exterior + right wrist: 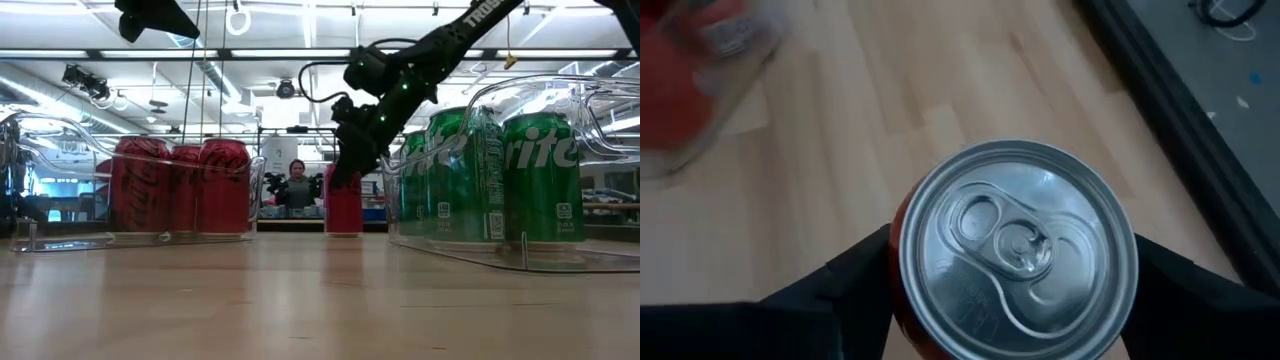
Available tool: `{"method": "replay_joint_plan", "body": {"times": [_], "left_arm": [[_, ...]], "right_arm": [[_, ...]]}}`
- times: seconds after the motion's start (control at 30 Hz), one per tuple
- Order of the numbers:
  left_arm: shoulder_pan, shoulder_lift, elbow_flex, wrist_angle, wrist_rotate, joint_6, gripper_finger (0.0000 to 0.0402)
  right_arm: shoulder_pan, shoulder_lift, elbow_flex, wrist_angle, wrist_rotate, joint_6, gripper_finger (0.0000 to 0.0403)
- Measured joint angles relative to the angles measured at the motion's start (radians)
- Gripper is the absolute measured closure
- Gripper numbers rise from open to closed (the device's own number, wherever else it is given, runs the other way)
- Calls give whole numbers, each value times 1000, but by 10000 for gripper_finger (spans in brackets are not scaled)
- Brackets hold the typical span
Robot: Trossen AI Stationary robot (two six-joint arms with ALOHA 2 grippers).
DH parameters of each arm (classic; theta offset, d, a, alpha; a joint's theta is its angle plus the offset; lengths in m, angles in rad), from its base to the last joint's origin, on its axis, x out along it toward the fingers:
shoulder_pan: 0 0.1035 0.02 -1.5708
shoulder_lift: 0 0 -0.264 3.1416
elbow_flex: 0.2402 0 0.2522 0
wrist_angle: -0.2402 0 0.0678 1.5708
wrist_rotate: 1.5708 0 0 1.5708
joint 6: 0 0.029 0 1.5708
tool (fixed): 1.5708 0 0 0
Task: Sort soda cans
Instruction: Put the red soda can into the bottom left transparent bin
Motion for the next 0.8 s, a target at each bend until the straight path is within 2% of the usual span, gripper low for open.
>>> {"method": "replay_joint_plan", "body": {"times": [0.2,0.4,0.5,0.7,0.8], "left_arm": [[0,0,0,-3,11,0,401],[0,1,0,-3,18,0,401],[0,8,0,-3,18,0,401],[0,43,0,-1,18,4,402],[0,61,0,4,18,7,402]], "right_arm": [[110,-58,-3,-81,-37,-3,117],[308,-142,4,-101,-34,1,117],[401,-160,30,-57,-10,7,117],[495,-107,150,99,28,0,117],[500,-27,245,76,28,-10,117]]}}
